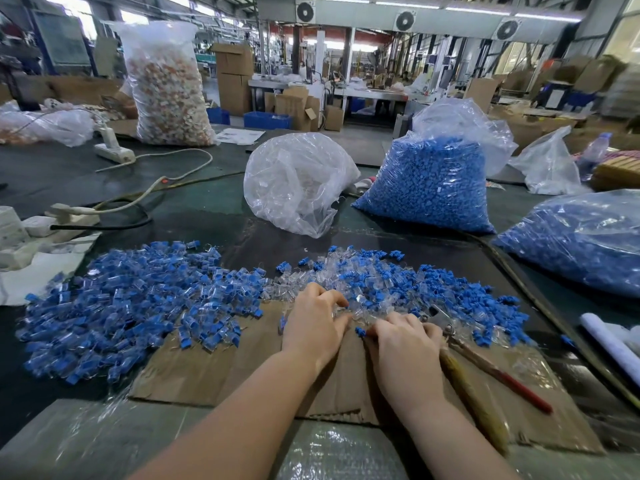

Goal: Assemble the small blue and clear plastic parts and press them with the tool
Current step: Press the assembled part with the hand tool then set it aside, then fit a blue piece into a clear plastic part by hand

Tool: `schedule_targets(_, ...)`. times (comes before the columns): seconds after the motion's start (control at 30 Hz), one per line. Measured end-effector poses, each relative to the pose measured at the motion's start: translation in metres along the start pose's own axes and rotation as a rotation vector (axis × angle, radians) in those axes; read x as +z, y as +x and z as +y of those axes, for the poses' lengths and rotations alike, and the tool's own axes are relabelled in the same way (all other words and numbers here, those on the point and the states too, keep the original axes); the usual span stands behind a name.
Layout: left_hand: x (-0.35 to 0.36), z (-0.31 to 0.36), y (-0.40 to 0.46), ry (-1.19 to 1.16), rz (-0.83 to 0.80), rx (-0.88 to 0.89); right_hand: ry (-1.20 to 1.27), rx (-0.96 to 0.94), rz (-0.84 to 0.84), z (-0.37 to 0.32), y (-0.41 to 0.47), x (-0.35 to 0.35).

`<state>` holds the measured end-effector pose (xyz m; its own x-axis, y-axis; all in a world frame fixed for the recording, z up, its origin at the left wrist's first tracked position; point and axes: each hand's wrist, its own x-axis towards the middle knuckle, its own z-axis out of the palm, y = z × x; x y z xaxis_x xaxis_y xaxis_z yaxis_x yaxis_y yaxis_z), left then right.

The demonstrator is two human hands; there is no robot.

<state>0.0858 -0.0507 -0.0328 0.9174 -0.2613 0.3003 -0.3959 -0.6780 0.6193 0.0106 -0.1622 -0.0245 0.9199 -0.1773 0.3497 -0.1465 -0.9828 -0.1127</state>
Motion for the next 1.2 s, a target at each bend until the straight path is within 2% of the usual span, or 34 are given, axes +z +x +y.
schedule_targets(0.13, 0.006, 0.002, 0.001, 0.027, 0.004, -0.022, 0.004, 0.045, 0.079, -0.006, -0.003, 0.005)
schedule_targets(0.27, 0.006, 0.0, -0.002, -0.092, 0.091, -0.04, 0.087, 0.063, 0.215, -0.004, -0.006, 0.009)
schedule_targets(0.37, 0.002, -0.002, -0.005, -0.122, 0.087, -0.034, 0.093, 0.052, 0.272, -0.003, -0.006, 0.01)
schedule_targets(0.53, -0.002, -0.002, -0.007, -0.095, -0.001, -0.005, 0.097, 0.053, 0.292, -0.002, -0.009, 0.011)
schedule_targets(0.8, -0.005, 0.001, -0.014, -0.081, 0.023, 0.077, 0.074, 0.027, 0.291, -0.003, -0.012, 0.01)
schedule_targets(1.1, -0.008, 0.001, -0.021, -0.009, -0.124, 0.252, 0.078, 0.017, 0.322, -0.001, -0.013, 0.013)
schedule_targets(1.2, -0.009, 0.002, -0.018, -0.014, -0.174, 0.254, 0.085, 0.024, 0.336, -0.001, -0.014, 0.013)
